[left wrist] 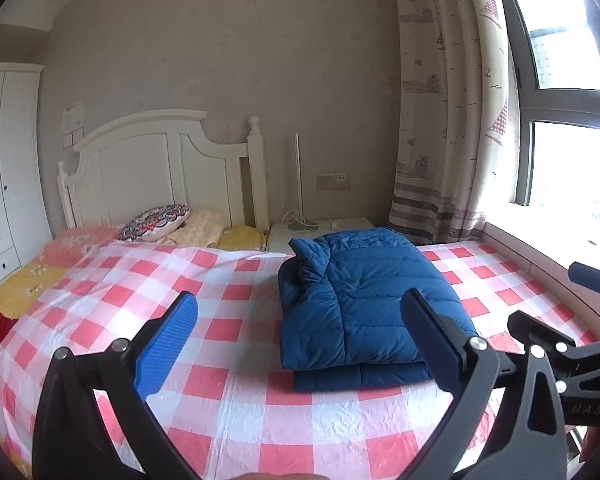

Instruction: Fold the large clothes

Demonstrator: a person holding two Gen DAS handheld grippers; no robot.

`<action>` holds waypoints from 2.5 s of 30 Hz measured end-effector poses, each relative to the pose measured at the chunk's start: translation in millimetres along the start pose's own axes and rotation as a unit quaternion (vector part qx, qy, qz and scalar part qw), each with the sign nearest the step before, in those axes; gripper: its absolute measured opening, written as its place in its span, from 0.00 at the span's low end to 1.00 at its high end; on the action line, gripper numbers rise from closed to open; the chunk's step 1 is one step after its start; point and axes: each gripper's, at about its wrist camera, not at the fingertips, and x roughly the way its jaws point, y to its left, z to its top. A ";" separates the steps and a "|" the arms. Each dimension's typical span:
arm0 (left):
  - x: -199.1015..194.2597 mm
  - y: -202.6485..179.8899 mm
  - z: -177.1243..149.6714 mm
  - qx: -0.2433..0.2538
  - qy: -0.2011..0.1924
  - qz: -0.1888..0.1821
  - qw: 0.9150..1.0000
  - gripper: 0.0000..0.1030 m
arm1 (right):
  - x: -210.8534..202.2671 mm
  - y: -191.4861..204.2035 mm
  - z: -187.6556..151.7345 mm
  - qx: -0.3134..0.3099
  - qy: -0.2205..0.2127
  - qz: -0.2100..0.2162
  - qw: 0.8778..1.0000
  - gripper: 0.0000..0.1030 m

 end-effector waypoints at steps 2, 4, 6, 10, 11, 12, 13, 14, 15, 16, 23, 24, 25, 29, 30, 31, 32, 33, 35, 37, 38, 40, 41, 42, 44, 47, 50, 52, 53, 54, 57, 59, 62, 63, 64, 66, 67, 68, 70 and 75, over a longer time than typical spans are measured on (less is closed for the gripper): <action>1.5 1.5 -0.8 -0.002 0.004 0.001 1.000 0.98 | 0.8 1.2 -0.9 -0.001 0.002 0.001 1.000 0.96; 1.2 2.6 -1.4 -0.001 0.005 0.001 1.000 0.98 | 1.4 2.0 -1.7 -0.002 0.003 0.000 1.000 0.96; 0.5 2.6 -2.4 0.002 0.005 0.003 1.000 0.98 | 1.9 2.7 -2.3 -0.004 0.003 0.001 1.000 0.96; -0.6 2.8 -2.8 0.003 0.005 0.003 1.000 0.98 | 2.7 5.1 -3.7 -0.007 0.006 0.006 1.000 0.96; -0.6 2.8 -3.1 0.004 0.005 0.003 1.000 0.98 | 3.0 5.5 -4.0 -0.008 0.007 0.006 1.000 0.96; -0.4 2.4 -2.7 0.004 0.005 0.003 1.000 0.98 | 3.3 6.1 -4.4 -0.009 0.008 0.006 1.000 0.96; -0.5 2.4 -3.2 0.006 0.006 0.003 1.000 0.98 | 3.7 6.8 -4.8 -0.010 0.008 0.006 1.000 0.96; -0.3 2.5 -3.8 0.007 0.007 0.002 1.000 0.98 | 4.2 7.5 -5.3 -0.011 0.009 0.007 1.000 0.96; -0.2 2.6 -4.5 0.008 0.007 0.002 1.000 0.98 | 4.7 7.9 -5.6 -0.011 0.010 0.007 1.000 0.96; -0.2 2.5 -4.8 0.009 0.008 0.002 1.000 0.98 | 4.7 8.0 -5.6 -0.012 0.010 0.007 1.000 0.96; -0.7 4.1 -5.4 0.009 0.007 0.003 1.000 0.98 | 4.5 7.3 -5.8 -0.011 0.006 0.007 1.000 0.96; -0.8 4.6 -5.9 0.009 0.007 0.004 1.000 0.98 | 4.6 7.3 -5.9 -0.010 0.006 0.007 1.000 0.96; -0.5 5.0 -6.4 0.009 0.007 0.004 1.000 0.98 | 5.0 6.9 -6.0 -0.010 0.006 0.006 1.000 0.96; 0.0 6.5 -7.1 0.010 0.009 0.003 1.000 0.98 | 7.3 5.8 -7.3 -0.009 0.008 0.006 1.000 0.96; 0.0 6.9 -7.6 0.010 0.010 0.004 1.000 0.98 | 7.8 5.4 -7.4 -0.009 0.008 0.006 1.000 0.96; 0.0 6.9 -7.6 0.010 0.009 0.004 1.000 0.98 | 8.5 5.5 -7.7 -0.009 0.009 0.007 1.000 0.96; -0.2 6.4 -6.8 0.010 0.009 0.004 1.000 0.98 | 8.7 5.5 -7.8 -0.010 0.010 0.007 1.000 0.96; -0.1 6.9 -7.6 0.010 0.010 0.004 1.000 0.98 | 9.2 5.9 -8.3 -0.010 0.011 0.008 1.000 0.96; 0.2 7.3 -9.0 0.011 0.011 0.004 1.000 0.98 | 9.7 6.3 -8.7 -0.009 0.012 0.009 1.000 0.96; 0.5 7.6 -9.9 0.012 0.012 0.004 1.000 0.98 | 10.6 6.7 -9.0 -0.010 0.013 0.009 1.000 0.96; 0.7 8.0 -10.8 0.013 0.013 0.004 1.000 0.98 | 10.8 7.2 -9.1 -0.011 0.014 0.009 1.000 0.96; 1.2 8.0 -11.9 0.014 0.014 0.005 1.000 0.98 | 11.3 8.4 -9.6 -0.012 0.015 0.009 1.000 0.96; 1.5 7.9 -12.4 0.014 0.015 0.005 1.000 0.98 | 11.7 8.7 -9.9 -0.013 0.016 0.009 1.000 0.96; 1.7 8.3 -13.4 0.015 0.016 0.005 1.000 0.98 | 11.9 9.1 -10.3 -0.014 0.016 0.009 1.000 0.96; 2.1 8.5 -13.8 0.015 0.017 0.005 1.000 0.98 | 12.4 10.2 -10.9 -0.015 0.017 0.009 1.000 0.96; 2.2 9.5 -15.6 0.015 0.019 0.005 1.000 0.98 | 13.1 11.1 -12.1 -0.016 0.018 0.010 1.000 0.96; 2.8 10.8 -16.5 0.015 0.021 0.006 1.000 0.98 | 13.8 11.8 -12.3 -0.016 0.020 0.010 1.000 0.96; 3.4 11.4 -16.8 0.015 0.022 0.006 1.000 0.98 | 14.6 11.9 -12.6 -0.016 0.022 0.012 1.000 0.96; 3.6 11.6 -17.1 0.015 0.023 0.006 1.000 0.98 | 14.9 12.0 -12.9 -0.016 0.022 0.012 1.000 0.96; 3.6 11.9 -17.8 0.015 0.023 0.006 1.000 0.98 | 15.2 11.9 -13.0 -0.016 0.022 0.012 1.000 0.96; 3.9 11.7 -17.8 0.017 0.024 0.007 1.000 0.98 | 15.6 13.9 -13.9 -0.017 0.024 0.013 0.999 0.96; 3.9 11.7 -17.8 0.016 0.024 0.007 1.000 0.98 | 16.0 15.0 -14.5 -0.018 0.025 0.015 0.999 0.96; 3.7 11.8 -18.4 0.017 0.024 0.006 1.000 0.98 | 16.3 16.8 -15.4 -0.020 0.026 0.016 0.999 0.96; 3.7 11.7 -18.4 0.017 0.024 0.006 1.000 0.98 | 16.5 17.1 -15.6 -0.020 0.026 0.016 0.999 0.96; 3.7 11.8 -18.4 0.017 0.024 0.006 1.000 0.98 | 16.7 17.4 -16.0 -0.020 0.026 0.017 0.999 0.96; 3.8 11.7 -18.4 0.017 0.024 0.006 1.000 0.98 | 16.9 18.4 -16.4 -0.020 0.027 0.017 0.999 0.96; 3.7 11.8 -18.6 0.017 0.024 0.006 1.000 0.98 | 17.1 18.6 -16.4 -0.021 0.027 0.017 0.999 0.96; 3.5 11.9 -18.9 0.016 0.024 0.006 1.000 0.98 | 17.2 18.8 -16.5 -0.020 0.027 0.017 0.999 0.96; 3.7 11.6 -18.6 0.017 0.024 0.007 1.000 0.98 | 17.2 19.4 -16.9 -0.020 0.028 0.017 0.999 0.96; 3.6 11.3 -19.2 0.017 0.024 0.006 1.000 0.98 | 18.0 20.7 -18.2 -0.021 0.029 0.018 0.999 0.96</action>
